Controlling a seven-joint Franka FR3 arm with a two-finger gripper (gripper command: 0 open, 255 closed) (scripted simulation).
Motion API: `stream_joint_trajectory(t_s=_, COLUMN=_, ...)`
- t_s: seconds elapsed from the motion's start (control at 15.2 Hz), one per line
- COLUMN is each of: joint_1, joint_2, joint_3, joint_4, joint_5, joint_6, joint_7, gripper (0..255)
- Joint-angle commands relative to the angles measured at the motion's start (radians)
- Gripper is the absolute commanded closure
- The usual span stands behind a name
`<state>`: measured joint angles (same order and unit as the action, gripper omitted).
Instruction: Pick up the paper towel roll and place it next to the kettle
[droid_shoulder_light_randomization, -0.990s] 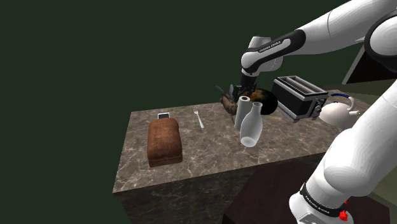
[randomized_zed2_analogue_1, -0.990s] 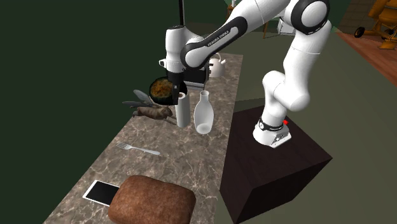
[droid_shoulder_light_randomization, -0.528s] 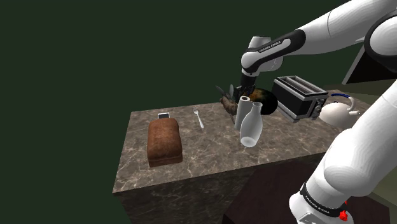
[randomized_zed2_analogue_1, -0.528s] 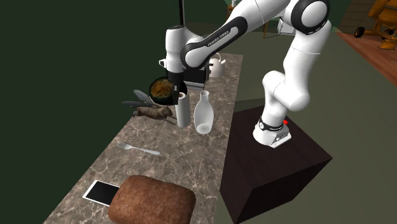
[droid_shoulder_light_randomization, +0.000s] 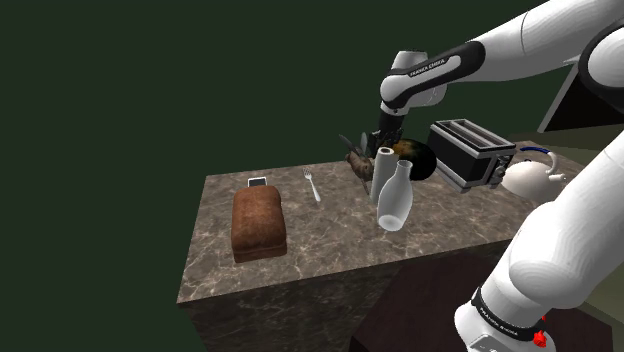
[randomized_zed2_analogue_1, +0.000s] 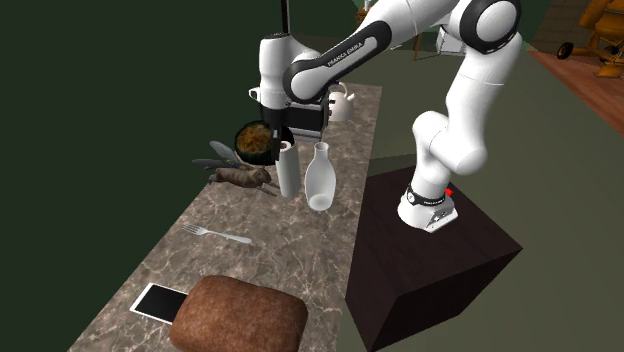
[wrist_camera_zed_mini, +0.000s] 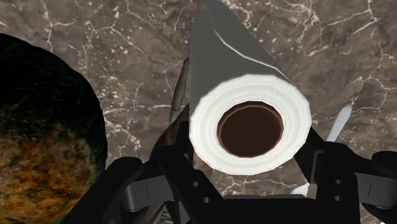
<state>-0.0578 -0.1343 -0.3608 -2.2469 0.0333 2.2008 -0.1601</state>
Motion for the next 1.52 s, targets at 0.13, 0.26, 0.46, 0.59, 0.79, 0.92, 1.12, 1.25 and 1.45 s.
stream_joint_trajectory(t_s=0.13, joint_1=0.0, joint_2=-0.023, joint_3=0.004, joint_4=0.033, joint_5=-0.01, joint_6=-0.054, joint_7=0.012, gripper=255)
stream_joint_trajectory(t_s=0.26, joint_1=0.0, joint_2=-0.032, joint_3=0.006, joint_4=0.051, joint_5=-0.015, joint_6=-0.081, joint_7=0.016, gripper=255)
stream_joint_trajectory(t_s=0.46, joint_1=-0.001, joint_2=-0.045, joint_3=0.009, joint_4=0.08, joint_5=-0.02, joint_6=-0.121, joint_7=0.022, gripper=255)
stream_joint_trajectory(t_s=0.59, joint_1=-0.001, joint_2=-0.051, joint_3=0.01, joint_4=0.1, joint_5=-0.022, joint_6=-0.148, joint_7=0.025, gripper=255)
stream_joint_trajectory(t_s=0.79, joint_1=0.0, joint_2=-0.06, joint_3=0.013, joint_4=0.132, joint_5=-0.026, joint_6=-0.189, joint_7=0.03, gripper=255)
stream_joint_trajectory(t_s=0.92, joint_1=0.0, joint_2=-0.065, joint_3=0.014, joint_4=0.155, joint_5=-0.027, joint_6=-0.215, joint_7=0.033, gripper=255)
stream_joint_trajectory(t_s=1.12, joint_1=0.0, joint_2=-0.07, joint_3=0.016, joint_4=0.19, joint_5=-0.029, joint_6=-0.256, joint_7=0.036, gripper=255)
stream_joint_trajectory(t_s=1.25, joint_1=0.001, joint_2=-0.073, joint_3=0.017, joint_4=0.215, joint_5=-0.03, joint_6=-0.282, joint_7=0.038, gripper=255)
stream_joint_trajectory(t_s=1.45, joint_1=0.002, joint_2=-0.074, joint_3=0.019, joint_4=0.253, joint_5=-0.03, joint_6=-0.323, joint_7=0.041, gripper=255)
